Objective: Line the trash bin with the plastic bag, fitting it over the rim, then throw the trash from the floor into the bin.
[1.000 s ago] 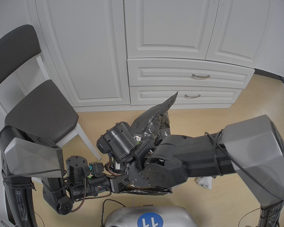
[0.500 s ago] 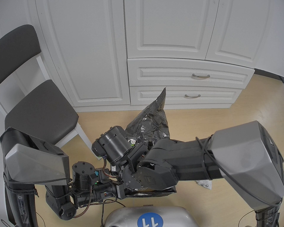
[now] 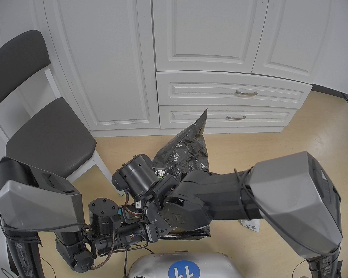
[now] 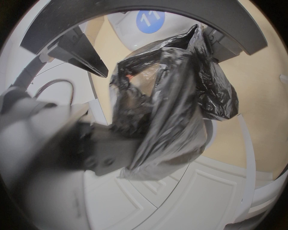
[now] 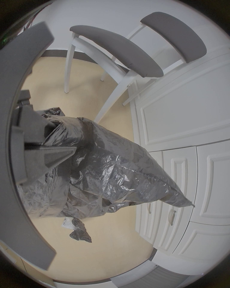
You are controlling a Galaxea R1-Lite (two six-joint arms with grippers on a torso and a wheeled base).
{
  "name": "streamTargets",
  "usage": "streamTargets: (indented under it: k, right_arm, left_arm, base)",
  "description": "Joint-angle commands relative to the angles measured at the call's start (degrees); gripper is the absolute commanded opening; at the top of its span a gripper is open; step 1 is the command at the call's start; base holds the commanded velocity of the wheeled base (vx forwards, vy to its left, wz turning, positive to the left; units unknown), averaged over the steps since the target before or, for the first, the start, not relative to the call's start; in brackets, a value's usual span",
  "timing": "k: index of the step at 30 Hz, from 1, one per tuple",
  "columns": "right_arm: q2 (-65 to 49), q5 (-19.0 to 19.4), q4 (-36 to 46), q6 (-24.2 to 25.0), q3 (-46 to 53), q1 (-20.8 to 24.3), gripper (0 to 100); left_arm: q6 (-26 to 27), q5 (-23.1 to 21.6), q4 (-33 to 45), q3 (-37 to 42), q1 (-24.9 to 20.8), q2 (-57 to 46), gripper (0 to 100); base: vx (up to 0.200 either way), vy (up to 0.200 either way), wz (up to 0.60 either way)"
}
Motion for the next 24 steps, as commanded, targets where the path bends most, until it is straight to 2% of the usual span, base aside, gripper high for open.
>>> streamTargets:
  k: [1, 4, 8, 11, 14, 17, 18, 20, 24]
  right_arm:
    - [2.2, 0.1, -0.1, 0.2, -2.0, -0.3, 0]
    - [2.6, 0.1, -0.1, 0.1, -2.8, -0.2, 0]
    - [3.3, 0.1, -0.1, 0.3, -4.0, 0.0, 0]
    - [3.6, 0.1, -0.1, 0.8, -4.4, 0.4, 0]
    - [3.6, 0.1, -0.1, 0.8, -5.0, 0.5, 0]
    - [3.5, 0.1, -0.1, 0.8, -5.3, 0.7, 0]
    - [3.5, 0.1, -0.1, 0.9, -5.3, 0.8, 0]
    - [3.5, 0.1, -0.1, 0.9, -5.3, 0.9, 0]
    - [3.4, 0.1, -0.1, 0.9, -5.3, 0.9, 0]
  left_arm:
    - [-1.7, -0.1, 0.0, -0.3, -0.1, -2.0, 100]
    - [-2.4, -0.1, 0.0, -0.4, -0.1, -1.9, 100]
    - [-7.1, 1.7, 0.1, -2.1, -0.1, -1.8, 100]
    - [-8.8, 6.4, 0.2, -4.5, -0.5, -0.7, 100]
    - [-8.9, 8.0, 0.2, -5.2, -1.5, 0.5, 100]
    - [-9.7, 11.7, 0.3, -7.3, -3.1, 2.0, 100]
    - [-11.1, 15.1, 0.3, -9.1, -4.1, 3.4, 100]
    - [-11.7, 17.2, 0.3, -10.1, -4.3, 4.6, 100]
    - [-11.8, 17.8, 0.3, -10.8, -4.4, 5.8, 100]
  base:
    - [0.000, 0.000, 0.00]
    - [0.000, 0.000, 0.00]
    - [0.000, 0.000, 0.00]
    - [0.000, 0.000, 0.00]
    - [0.000, 0.000, 0.00]
    - [0.000, 0.000, 0.00]
    - [0.000, 0.000, 0.00]
    - [0.000, 0.000, 0.00]
    - [0.000, 0.000, 0.00]
